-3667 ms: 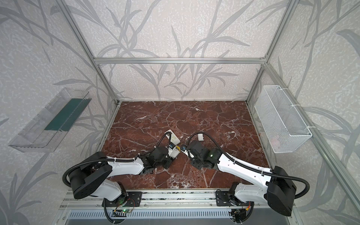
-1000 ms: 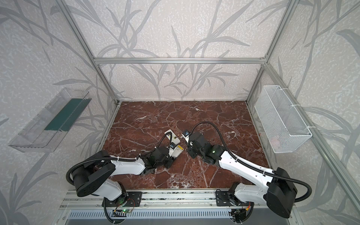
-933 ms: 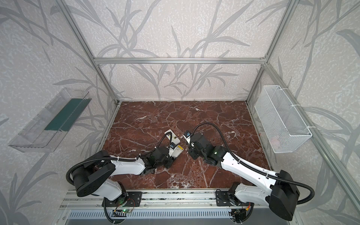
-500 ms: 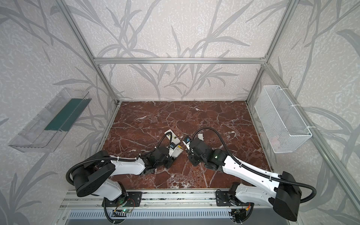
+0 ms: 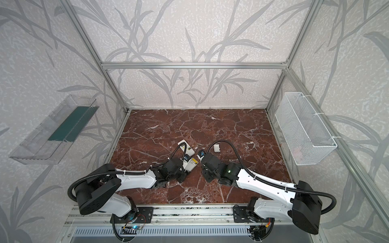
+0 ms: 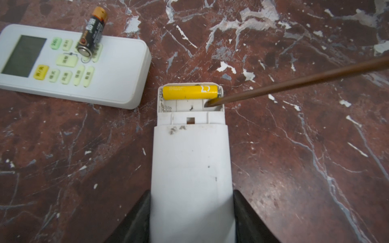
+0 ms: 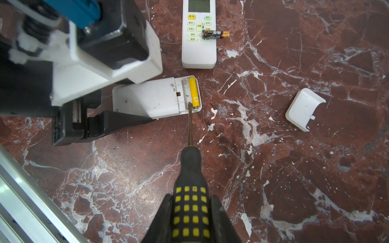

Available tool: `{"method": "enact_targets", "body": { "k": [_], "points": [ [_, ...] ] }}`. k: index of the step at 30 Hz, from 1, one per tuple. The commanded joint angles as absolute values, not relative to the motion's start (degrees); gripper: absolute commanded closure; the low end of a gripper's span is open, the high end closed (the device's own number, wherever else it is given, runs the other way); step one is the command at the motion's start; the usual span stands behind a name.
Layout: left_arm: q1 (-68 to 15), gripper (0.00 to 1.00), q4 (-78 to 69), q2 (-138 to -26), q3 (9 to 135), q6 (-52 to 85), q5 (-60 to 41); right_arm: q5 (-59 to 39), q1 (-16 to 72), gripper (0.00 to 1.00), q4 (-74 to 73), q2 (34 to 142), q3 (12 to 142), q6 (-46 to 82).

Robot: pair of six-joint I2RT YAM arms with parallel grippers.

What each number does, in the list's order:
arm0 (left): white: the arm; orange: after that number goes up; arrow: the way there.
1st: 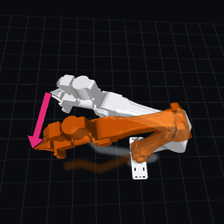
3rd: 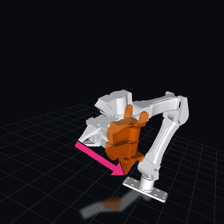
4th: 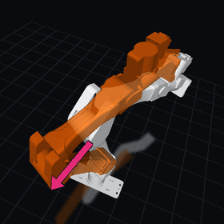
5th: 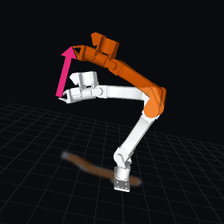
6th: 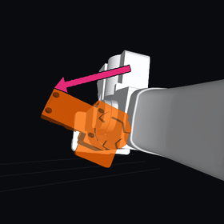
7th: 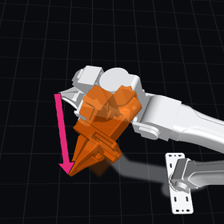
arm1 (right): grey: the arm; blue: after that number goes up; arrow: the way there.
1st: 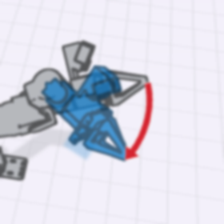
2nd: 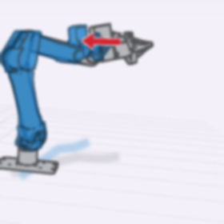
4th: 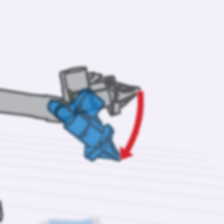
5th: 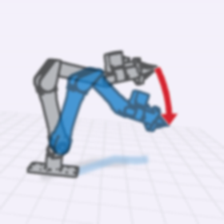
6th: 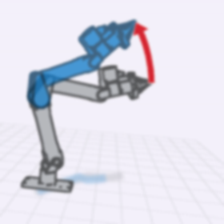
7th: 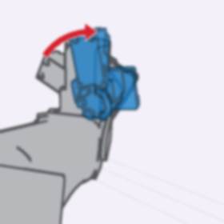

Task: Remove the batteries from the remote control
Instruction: 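Move the screwdriver tip onto the yellow battery with the right gripper, then tilt the remote with the left gripper while the right screwdriver pries the yellow battery out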

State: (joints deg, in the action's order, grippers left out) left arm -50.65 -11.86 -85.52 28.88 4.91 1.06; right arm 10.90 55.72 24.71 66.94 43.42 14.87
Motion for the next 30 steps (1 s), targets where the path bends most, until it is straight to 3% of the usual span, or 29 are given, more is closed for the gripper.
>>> {"method": "enact_targets", "body": {
  "k": [1, 5, 21, 30],
  "points": [
    [-51.9, 0.35, -1.9, -83.2, 29.7, 2.9, -5.1, 16.0, 55.6, 1.0, 26.3, 66.7, 43.3, 16.4],
    [-51.9, 0.27, 0.5, -80.9, 31.2, 2.2, -6.2, 16.3, 55.6, 1.0, 27.4, 67.0, 44.1, 15.0],
    [-50.5, 0.23, -2.7, -77.2, 31.4, 5.5, 5.9, 16.6, 55.6, 1.0, 23.6, 67.8, 44.4, 11.2],
    [-49.4, 0.23, -5.1, -82.4, 34.1, 4.7, -1.7, 16.3, 55.6, 1.0, 24.0, 67.3, 44.1, 12.9]
  ]
}}
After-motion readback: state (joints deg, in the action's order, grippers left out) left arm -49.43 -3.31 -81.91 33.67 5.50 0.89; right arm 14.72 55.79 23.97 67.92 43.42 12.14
